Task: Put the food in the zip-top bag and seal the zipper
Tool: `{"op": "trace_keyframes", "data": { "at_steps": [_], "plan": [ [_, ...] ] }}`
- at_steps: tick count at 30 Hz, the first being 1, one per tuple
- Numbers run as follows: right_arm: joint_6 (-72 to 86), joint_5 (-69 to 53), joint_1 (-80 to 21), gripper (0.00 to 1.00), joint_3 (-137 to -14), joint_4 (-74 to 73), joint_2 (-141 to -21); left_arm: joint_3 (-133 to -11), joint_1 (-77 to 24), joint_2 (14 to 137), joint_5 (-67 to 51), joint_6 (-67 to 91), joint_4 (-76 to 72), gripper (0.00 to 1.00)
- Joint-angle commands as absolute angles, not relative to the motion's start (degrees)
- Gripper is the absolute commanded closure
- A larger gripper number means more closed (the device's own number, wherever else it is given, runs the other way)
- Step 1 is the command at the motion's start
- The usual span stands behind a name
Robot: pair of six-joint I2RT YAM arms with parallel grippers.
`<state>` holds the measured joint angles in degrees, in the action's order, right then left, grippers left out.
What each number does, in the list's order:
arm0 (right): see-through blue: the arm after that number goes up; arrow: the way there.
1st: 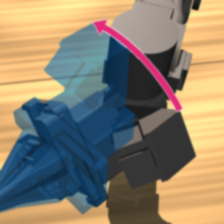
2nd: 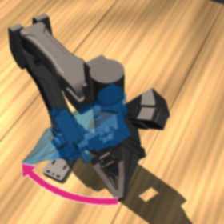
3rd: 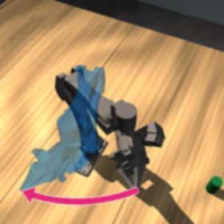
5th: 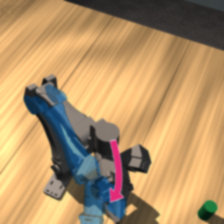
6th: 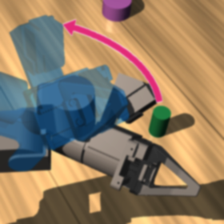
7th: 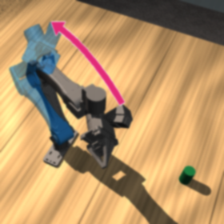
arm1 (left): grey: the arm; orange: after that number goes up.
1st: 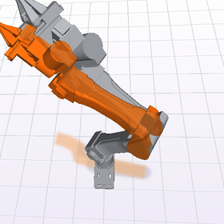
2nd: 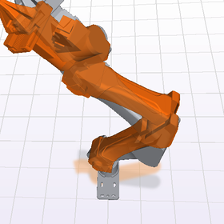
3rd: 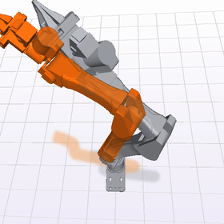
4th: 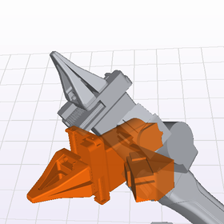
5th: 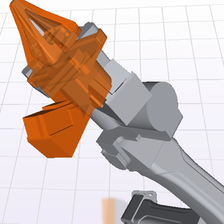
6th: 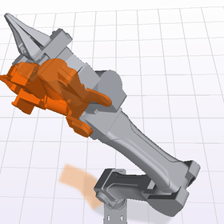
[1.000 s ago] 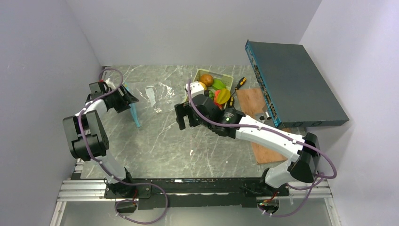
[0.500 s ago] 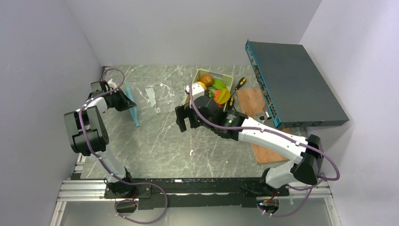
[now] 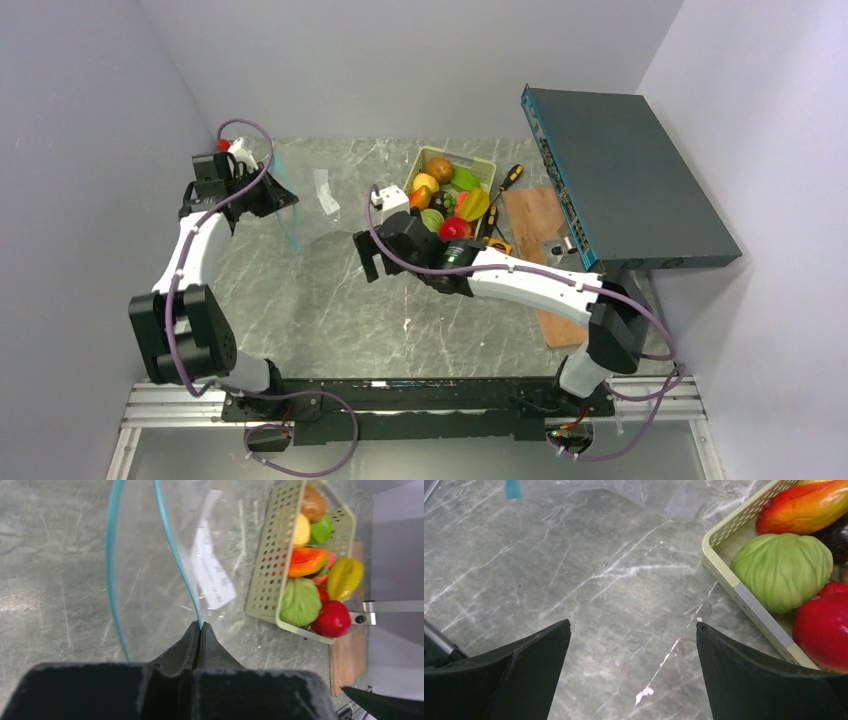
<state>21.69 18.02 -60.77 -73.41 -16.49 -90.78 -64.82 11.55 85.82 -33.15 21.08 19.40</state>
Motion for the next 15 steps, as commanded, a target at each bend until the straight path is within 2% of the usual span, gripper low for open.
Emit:
{"op": "trace_keyframes", "data": {
  "at_steps": [1,11,15],
  "plan": [
    [22.4,22.9,-61.5,0.03,-77.9,-6.7,-93.8,-63.7,8.8,79.9,-31.8,22.2,19.3,1.0],
    [21.9,31.2,-62.5,0.06,-83.6,3.9,-102.7,-62.1,2.4,75.0,-30.9,23.6,17.7,1.0],
    [18.7,31.2,-62.6,0.16,-85.3,7.1,-105.1,-62.0,0.5,74.4,-29.9,22.7,18.2,1.0]
  ]
}}
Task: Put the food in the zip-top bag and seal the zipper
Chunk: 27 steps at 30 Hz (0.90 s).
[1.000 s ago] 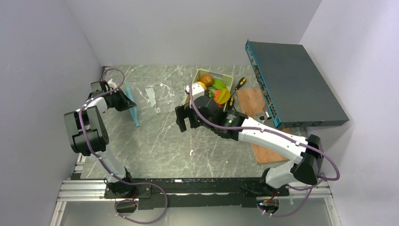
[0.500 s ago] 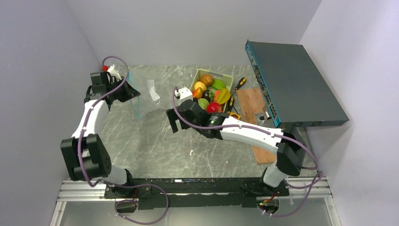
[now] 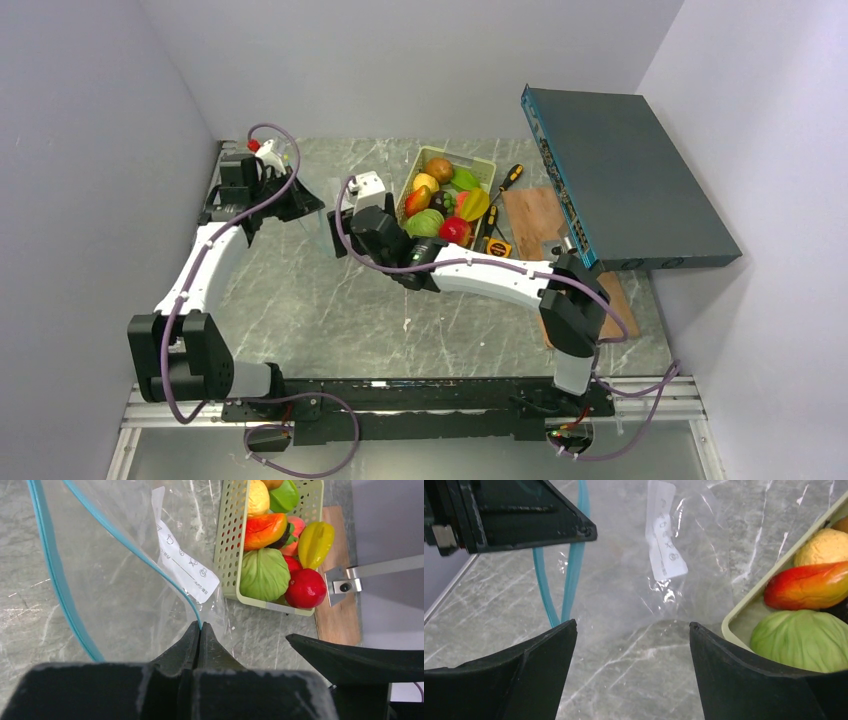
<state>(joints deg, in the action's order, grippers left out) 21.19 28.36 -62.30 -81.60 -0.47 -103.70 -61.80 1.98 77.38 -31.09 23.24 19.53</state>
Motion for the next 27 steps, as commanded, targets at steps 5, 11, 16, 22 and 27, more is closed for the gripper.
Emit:
{"op": "trace_keyframes", "data": {
  "at_steps": [5,11,16,22,27],
  "plan": [
    [16.3,27.6,-62.6,0.3,-86.6,8.9,-107.2,-62.5,-1.3,74.7,-29.5,22.0,18.9,1.0],
    [15.5,24.8,-62.6,0.37,-85.3,12.5,-107.7,-62.8,-1.6,75.4,-32.3,21.7,19.0,1.0],
    [15.2,24.5,-62.6,0.4,-86.4,12.6,-109.8,-63.5,-1.8,76.8,-35.0,21.4,19.4,1.0],
    [15.7,25.7,-62.6,0.42,-86.6,13.1,-111.4,-64.0,-1.9,78.0,-37.5,20.9,19.9,1.0],
    [16.4,27.7,-62.7,0.45,-85.6,14.5,-112.2,-64.0,-1.9,78.4,-37.8,21.0,19.9,1.0]
  ]
}}
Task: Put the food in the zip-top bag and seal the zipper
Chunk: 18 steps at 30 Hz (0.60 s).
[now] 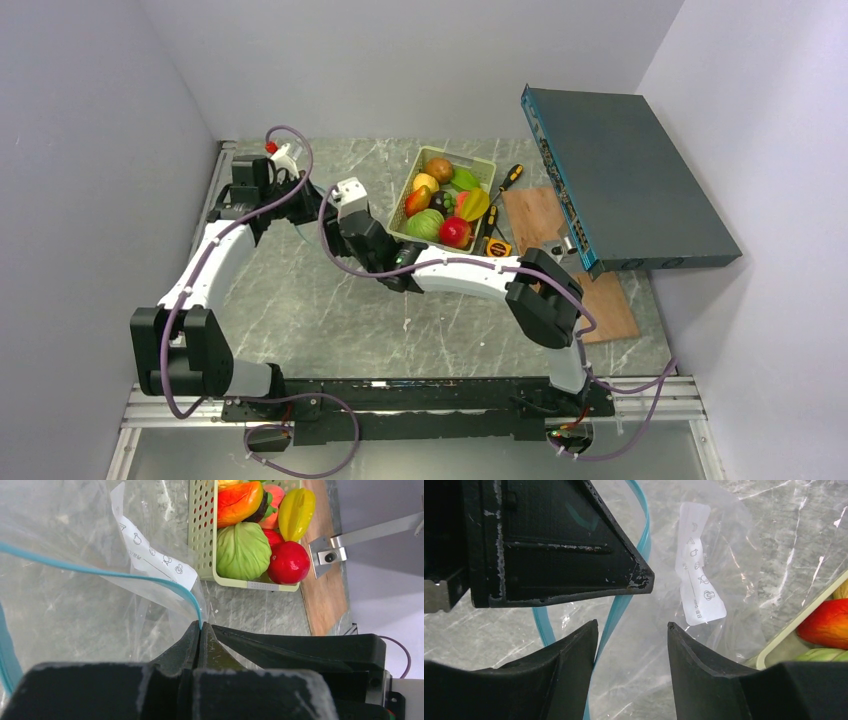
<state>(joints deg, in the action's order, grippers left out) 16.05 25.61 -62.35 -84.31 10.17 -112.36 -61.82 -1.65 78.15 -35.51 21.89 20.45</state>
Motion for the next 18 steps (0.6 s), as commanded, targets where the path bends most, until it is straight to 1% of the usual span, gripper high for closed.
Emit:
{"op": "trace_keyframes", "data": {
  "at_steps": [1,3,5,6,7,9,10,12,15,16,18],
  "plan": [
    [16.5,27.8,-62.6,0.47,-84.9,15.6,-112.1,-64.1,-1.9,78.5,-37.8,21.1,20.1,1.0],
    [17.0,27.8,-62.6,0.52,-83.8,17.0,-112.0,-64.2,-1.9,78.7,-37.7,20.9,20.4,1.0],
    [17.2,27.3,-62.6,0.63,-83.1,17.8,-112.1,-64.5,-1.9,78.6,-37.2,20.3,20.8,1.0],
    [17.4,27.1,-62.6,0.73,-82.8,18.0,-112.1,-64.3,-2.0,78.3,-36.8,20.2,21.0,1.0],
    [17.6,26.8,-62.6,0.8,-82.4,18.4,-112.1,-64.1,-2.0,77.9,-36.6,20.0,20.7,1.0],
    [18.3,25.9,-62.6,0.94,-81.6,19.4,-111.9,-63.8,-2.0,77.2,-35.7,19.6,20.5,1.0],
    [18.7,25.8,-62.6,1.0,-81.2,19.8,-111.8,-63.8,-2.1,77.0,-34.9,19.4,20.7,0.98],
    [19.9,26.3,-62.5,1.0,-80.8,20.1,-111.5,-63.9,-2.2,76.2,-33.7,18.5,21.1,0.87],
    [21.9,26.1,-62.1,1.0,-80.1,20.2,-110.9,-63.3,-3.0,73.8,-29.4,16.6,21.3,0.49],
    [22.8,25.5,-61.9,1.0,-79.8,20.1,-110.7,-63.0,-3.3,72.4,-28.0,15.9,21.2,0.39],
    [25.0,24.1,-61.2,1.0,-79.2,20.3,-110.1,-62.2,-3.8,69.3,-24.9,14.6,20.6,0.23]
  ]
}}
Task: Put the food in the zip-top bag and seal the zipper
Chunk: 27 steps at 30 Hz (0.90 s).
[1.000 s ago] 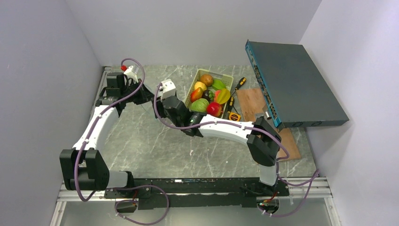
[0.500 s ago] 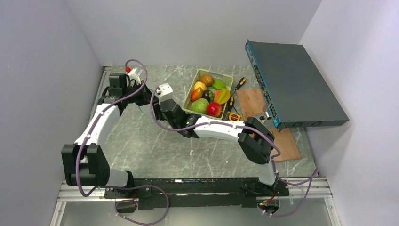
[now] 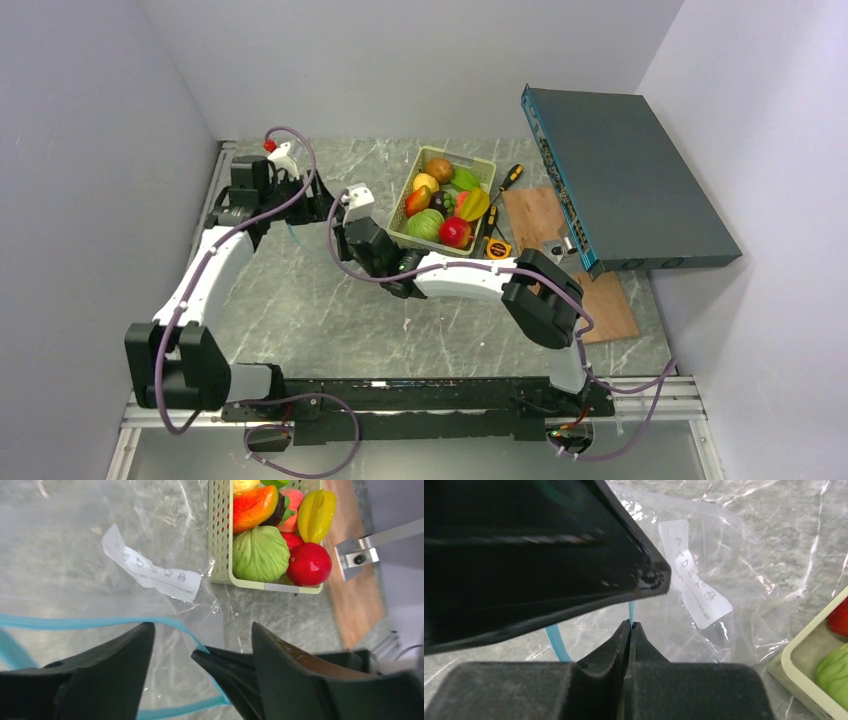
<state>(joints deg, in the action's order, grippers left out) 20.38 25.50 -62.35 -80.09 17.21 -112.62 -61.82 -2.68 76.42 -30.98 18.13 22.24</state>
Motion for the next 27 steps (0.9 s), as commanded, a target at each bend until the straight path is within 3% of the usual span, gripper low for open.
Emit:
{"op": "trace_keyframes", "data": {
  "at_steps": [1,7,14,19,23,27],
  "plan": [
    [25.9,23.3,-60.8,1.0,-79.0,20.3,-109.9,-61.7,-4.0,67.8,-23.3,14.3,20.4,0.17],
    [31.0,18.6,-58.6,1.0,-77.2,20.7,-107.0,-56.6,-6.6,57.3,-11.6,11.6,15.8,0.12],
    [34.3,17.3,-56.5,1.0,-77.5,20.9,-104.7,-55.6,-8.8,53.8,9.6,13.3,18.8,0.15],
    [34.6,18.2,-55.7,1.0,-79.0,20.6,-105.0,-59.4,-8.8,58.9,10.8,16.4,24.0,0.14],
    [34.3,17.8,-55.3,1.0,-80.1,20.4,-105.4,-58.8,-8.8,60.2,4.1,15.4,21.5,0.18],
    [34.1,17.8,-55.2,1.0,-79.3,21.0,-104.9,-59.5,-8.8,62.0,0.8,15.8,21.9,0.34]
  ]
}}
